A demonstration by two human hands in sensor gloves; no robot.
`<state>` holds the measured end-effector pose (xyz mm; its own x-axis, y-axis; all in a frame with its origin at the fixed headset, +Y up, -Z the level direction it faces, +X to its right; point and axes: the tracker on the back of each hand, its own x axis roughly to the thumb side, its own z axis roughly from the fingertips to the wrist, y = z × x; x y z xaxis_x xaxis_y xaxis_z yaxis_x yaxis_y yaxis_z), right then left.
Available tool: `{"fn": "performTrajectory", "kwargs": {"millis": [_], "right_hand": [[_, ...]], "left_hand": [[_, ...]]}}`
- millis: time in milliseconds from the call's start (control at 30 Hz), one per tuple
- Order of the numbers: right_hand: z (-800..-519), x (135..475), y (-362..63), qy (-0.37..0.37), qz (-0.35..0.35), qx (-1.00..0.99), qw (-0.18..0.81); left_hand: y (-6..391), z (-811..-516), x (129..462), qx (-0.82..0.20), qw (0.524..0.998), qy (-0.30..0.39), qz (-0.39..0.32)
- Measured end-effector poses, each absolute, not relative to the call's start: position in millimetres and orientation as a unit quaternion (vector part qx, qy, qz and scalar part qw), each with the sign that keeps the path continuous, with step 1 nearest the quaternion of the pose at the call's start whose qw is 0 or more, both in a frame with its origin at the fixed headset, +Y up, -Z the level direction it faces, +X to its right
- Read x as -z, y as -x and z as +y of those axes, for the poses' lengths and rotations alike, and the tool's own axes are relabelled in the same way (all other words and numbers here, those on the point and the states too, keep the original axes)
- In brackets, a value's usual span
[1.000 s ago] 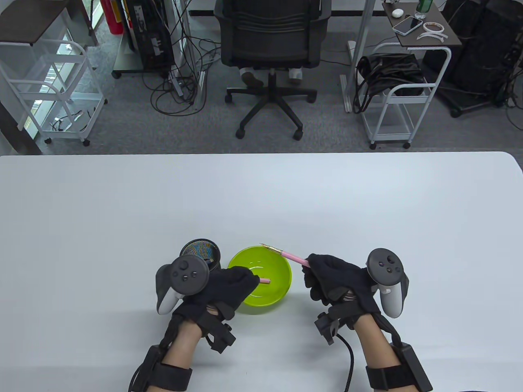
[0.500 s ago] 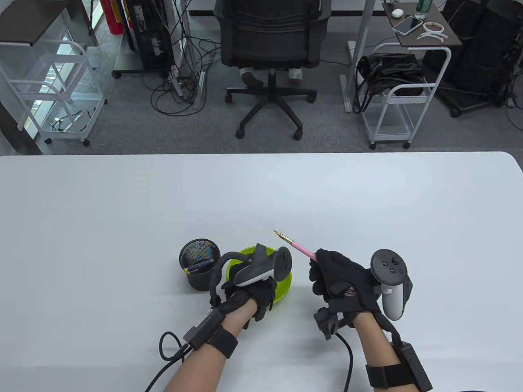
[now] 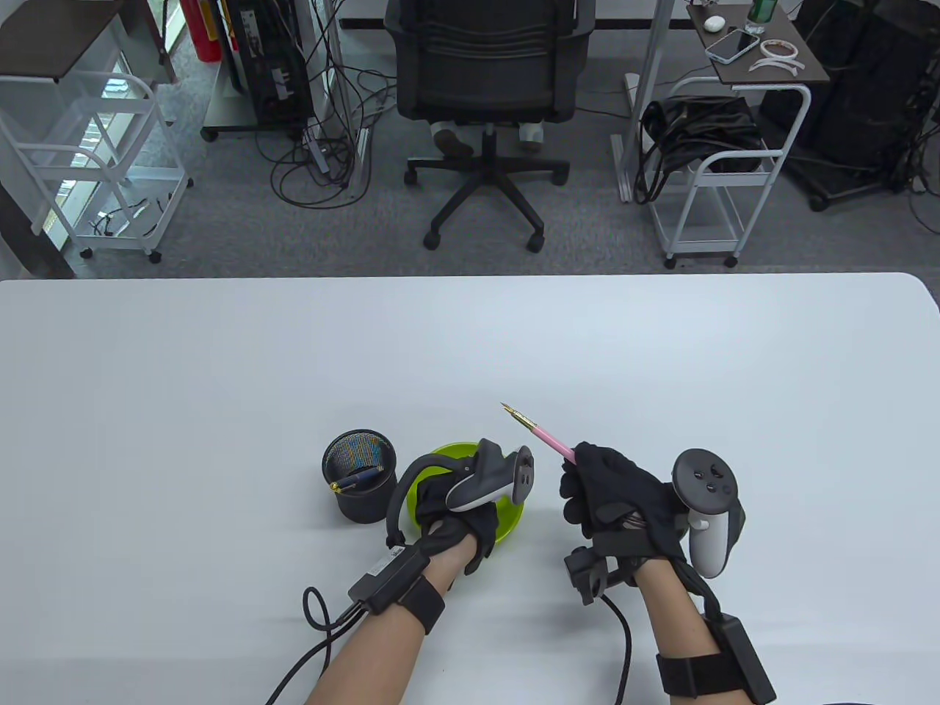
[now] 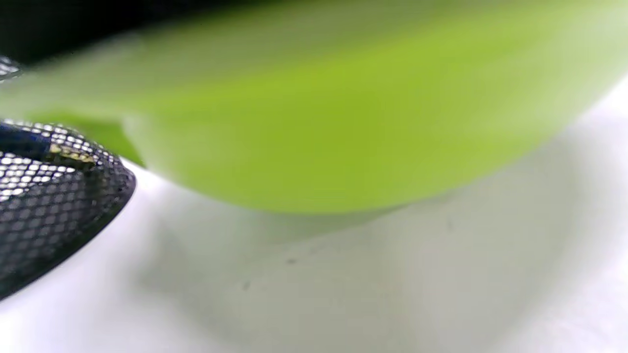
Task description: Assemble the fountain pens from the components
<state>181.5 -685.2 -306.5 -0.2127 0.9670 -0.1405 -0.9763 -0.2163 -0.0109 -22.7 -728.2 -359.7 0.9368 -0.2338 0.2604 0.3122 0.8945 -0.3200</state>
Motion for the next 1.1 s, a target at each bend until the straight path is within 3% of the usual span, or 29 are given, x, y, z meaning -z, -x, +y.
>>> {"fn": "performTrajectory", "kwargs": {"millis": [567, 867, 1100], "right_hand": [[-690.8, 311.2, -187.4, 0.081, 0.055, -0.767, 0.634], [-693.1, 313.0, -182.0, 0.087, 0.067, -0.791, 0.602], [-694.0, 312.9, -178.2, 0.083, 0.073, -0.805, 0.583]], "left_hand": [[28.6, -717.4, 357.7, 0.136, 0.966, 0.166, -0.143], [46.5, -682.7, 332.8, -0.038, 0.979, 0.110, -0.167], [94.0, -664.3, 308.4, -0.238, 0.958, 0.036, -0.155]]}}
